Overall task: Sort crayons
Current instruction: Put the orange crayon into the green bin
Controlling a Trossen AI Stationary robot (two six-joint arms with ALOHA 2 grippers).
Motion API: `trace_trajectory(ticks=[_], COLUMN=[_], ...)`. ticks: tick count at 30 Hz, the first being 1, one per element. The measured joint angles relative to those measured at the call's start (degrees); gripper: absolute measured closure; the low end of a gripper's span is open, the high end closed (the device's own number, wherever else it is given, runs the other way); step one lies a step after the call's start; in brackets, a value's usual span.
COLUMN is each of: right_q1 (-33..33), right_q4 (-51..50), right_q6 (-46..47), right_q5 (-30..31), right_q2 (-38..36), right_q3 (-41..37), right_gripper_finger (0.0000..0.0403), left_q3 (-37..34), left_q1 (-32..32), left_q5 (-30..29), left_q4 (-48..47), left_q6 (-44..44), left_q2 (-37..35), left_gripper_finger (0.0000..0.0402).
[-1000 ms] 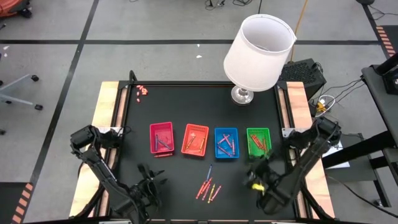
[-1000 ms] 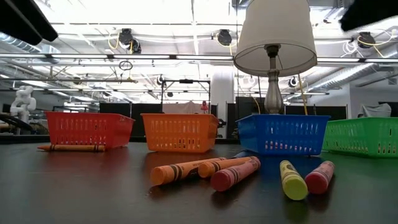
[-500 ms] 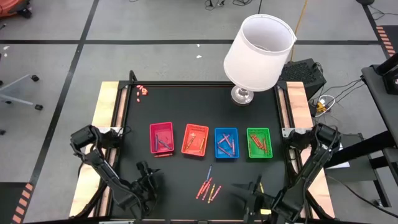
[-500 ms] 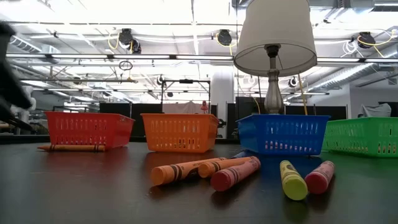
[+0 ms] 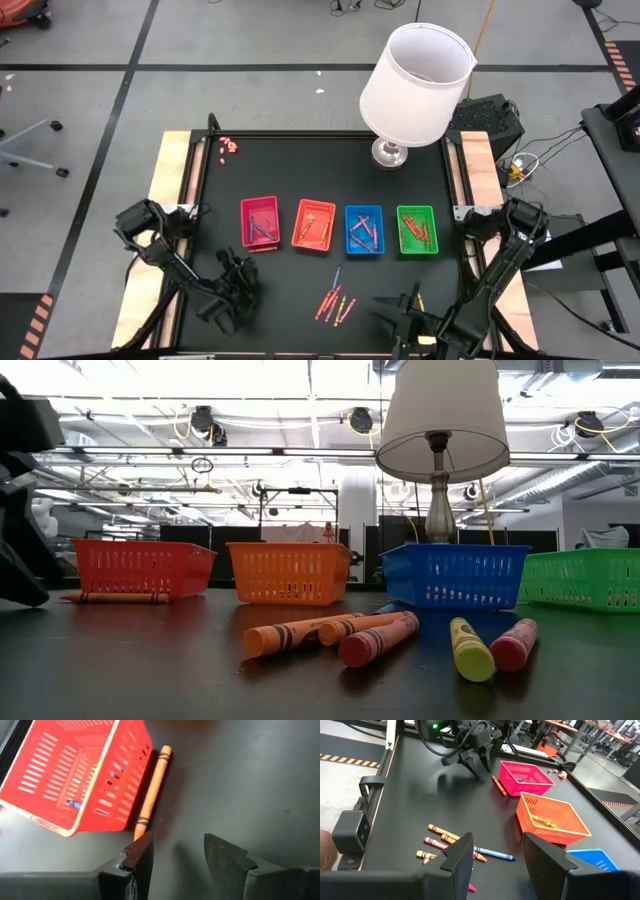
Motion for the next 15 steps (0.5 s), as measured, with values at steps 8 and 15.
trace_trajectory(ticks=[8,15], right_q1=[-0.21,-0.21], right_q4=[0.0,-0.02], right_q6=[-0.07,-0.09], right_q5=[0.11,0.11], right_q2=[0.0,0.0], right_q3=[0.0,0.0], right_gripper_finger=[0.0248,0.0248], left_q3=[-0.68,-0.68], left_q1=[2.71,6.49], left_q5=[0.02,0.37], left_q4=[-0.14,-0.33], left_q6=[0.54,3.62], left_q2=[0.0,0.0], left_gripper_finger=[0.0229,0.0229])
